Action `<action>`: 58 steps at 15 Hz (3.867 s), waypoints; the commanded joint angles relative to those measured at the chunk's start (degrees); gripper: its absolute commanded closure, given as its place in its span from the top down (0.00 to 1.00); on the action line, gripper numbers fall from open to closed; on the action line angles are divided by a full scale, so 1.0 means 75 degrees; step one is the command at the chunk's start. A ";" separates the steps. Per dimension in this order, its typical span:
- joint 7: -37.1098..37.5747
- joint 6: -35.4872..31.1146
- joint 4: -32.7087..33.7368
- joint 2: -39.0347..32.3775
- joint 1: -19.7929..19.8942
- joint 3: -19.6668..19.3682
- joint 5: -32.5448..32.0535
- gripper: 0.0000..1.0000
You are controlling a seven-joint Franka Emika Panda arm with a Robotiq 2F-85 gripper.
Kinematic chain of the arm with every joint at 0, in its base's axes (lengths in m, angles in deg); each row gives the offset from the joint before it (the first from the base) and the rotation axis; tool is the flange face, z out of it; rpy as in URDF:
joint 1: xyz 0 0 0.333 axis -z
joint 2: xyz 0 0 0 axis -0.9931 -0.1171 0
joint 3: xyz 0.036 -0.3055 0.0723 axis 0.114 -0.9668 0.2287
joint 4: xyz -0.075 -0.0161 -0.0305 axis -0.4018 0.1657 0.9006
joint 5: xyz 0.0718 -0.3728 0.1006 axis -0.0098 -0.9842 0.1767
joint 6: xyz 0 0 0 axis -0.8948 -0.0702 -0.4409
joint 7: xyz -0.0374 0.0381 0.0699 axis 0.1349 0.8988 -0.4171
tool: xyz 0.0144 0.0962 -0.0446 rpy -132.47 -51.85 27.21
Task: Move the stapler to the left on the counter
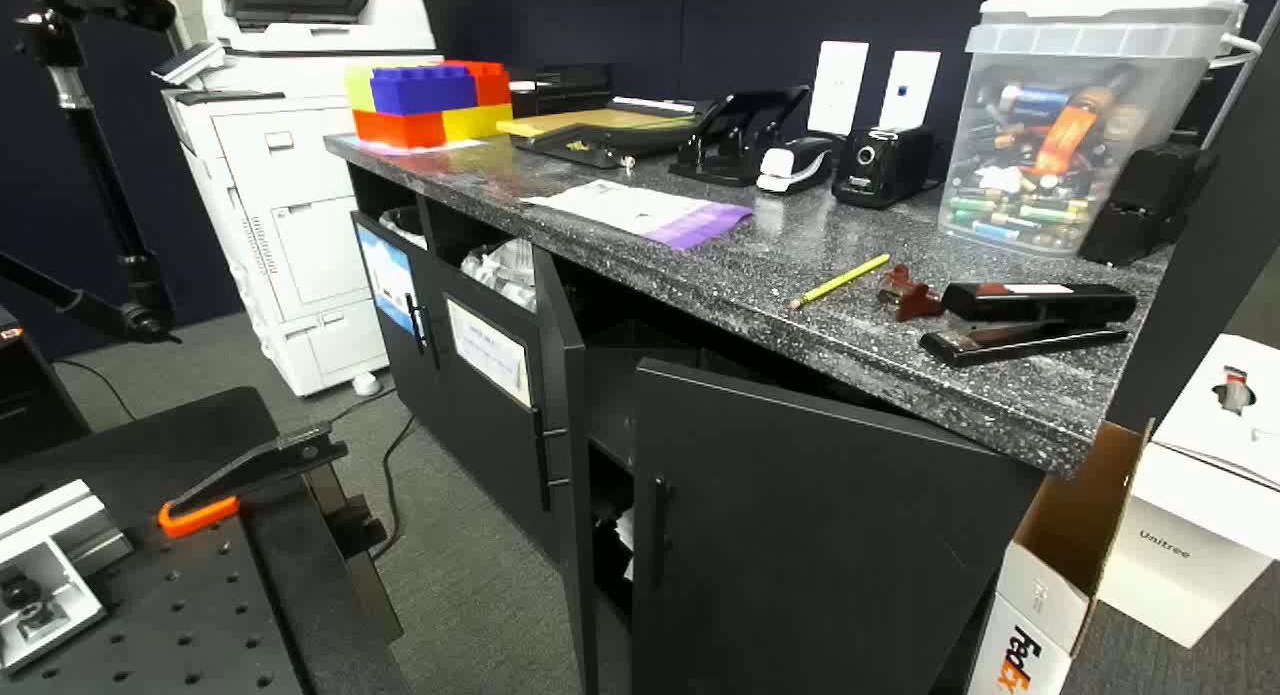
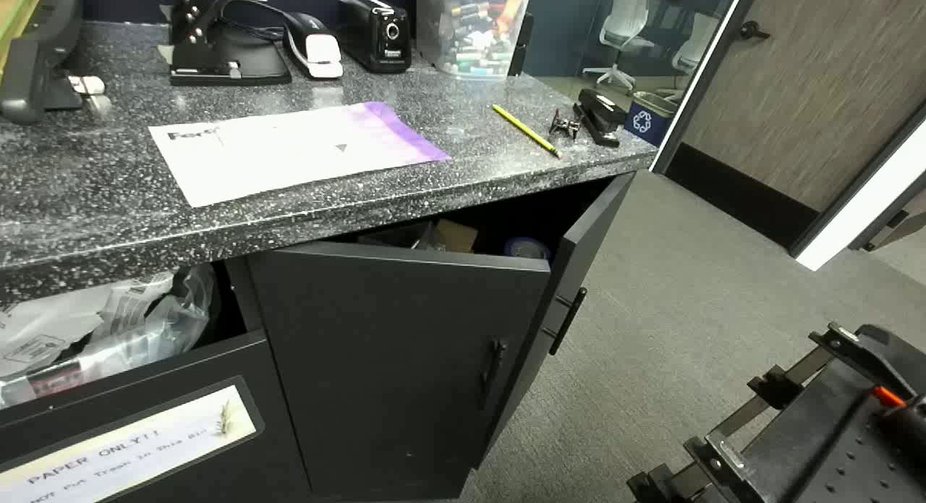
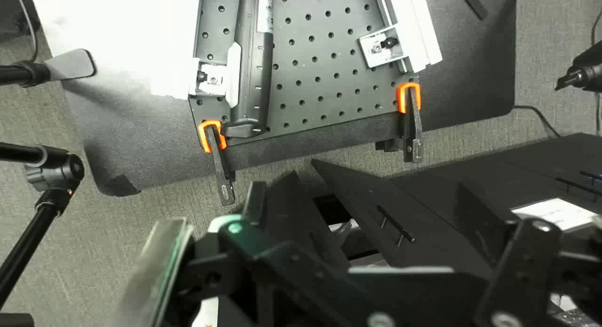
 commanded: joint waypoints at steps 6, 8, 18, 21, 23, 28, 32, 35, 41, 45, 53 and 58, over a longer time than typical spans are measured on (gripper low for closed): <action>-0.0068 0.0016 0.0008 -0.0052 0.0101 0.0092 0.0069 1.00; -0.0068 0.0016 0.0008 -0.0054 0.0101 0.0092 0.0069 1.00; -0.0068 0.0016 0.0008 -0.0054 0.0101 0.0092 0.0069 1.00; 0.0079 -0.0388 0.0456 -0.0778 -0.0006 0.0171 0.0133 1.00; 0.0085 -0.0797 0.1158 -0.1779 -0.0120 0.0225 0.0123 1.00; 0.0042 -0.1469 0.2776 -0.3816 -0.0270 0.0348 0.0260 1.00; 0.0005 -0.2026 0.4398 -0.5711 -0.0286 0.0356 0.0474 1.00; -0.0090 -0.2001 0.5828 -0.7106 -0.0192 0.0378 0.0735 1.00; -0.0215 -0.1740 0.8579 -0.9555 0.0242 0.0506 0.0997 1.00; -0.0155 -0.1564 1.0275 -1.0975 0.0581 0.0615 0.0938 1.00; 0.0262 -0.0744 1.3365 -1.3455 0.1088 0.0805 0.0915 1.00; 0.0568 -0.0101 1.5126 -1.4502 0.1061 0.1028 0.0919 1.00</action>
